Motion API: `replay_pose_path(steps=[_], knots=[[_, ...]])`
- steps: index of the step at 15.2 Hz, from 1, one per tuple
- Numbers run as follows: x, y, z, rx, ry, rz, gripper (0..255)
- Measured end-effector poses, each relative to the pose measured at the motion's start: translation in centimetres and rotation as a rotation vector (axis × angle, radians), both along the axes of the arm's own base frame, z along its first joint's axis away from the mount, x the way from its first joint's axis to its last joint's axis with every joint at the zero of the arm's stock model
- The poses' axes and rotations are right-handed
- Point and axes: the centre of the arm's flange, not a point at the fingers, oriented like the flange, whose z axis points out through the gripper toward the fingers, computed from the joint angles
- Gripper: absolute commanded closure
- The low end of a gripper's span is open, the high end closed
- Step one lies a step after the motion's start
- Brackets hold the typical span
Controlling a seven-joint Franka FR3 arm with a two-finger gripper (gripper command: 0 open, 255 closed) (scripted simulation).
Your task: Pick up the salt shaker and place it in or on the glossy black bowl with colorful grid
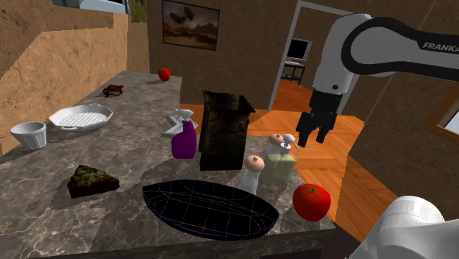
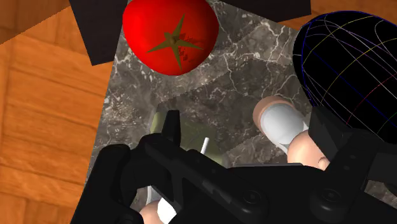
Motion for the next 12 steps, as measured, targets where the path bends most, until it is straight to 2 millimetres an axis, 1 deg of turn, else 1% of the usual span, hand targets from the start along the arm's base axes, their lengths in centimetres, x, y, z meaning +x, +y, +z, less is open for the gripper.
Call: replay_pose_path(steps=[1, 2, 3, 8, 12], knots=[[0.0, 0.0, 0.0, 0.0, 0.0, 0.0, 0], [0.3, 0.6, -0.2, -0.007, 0.001, -0.006, 0], [0.8, 1.6, -0.6, -0.019, 0.002, -0.016, 0], [4.6, 6.7, -3.0, -0.093, 0.011, -0.085, 0], [7.9, 11.0, -5.9, -0.156, 0.018, -0.144, 0]])
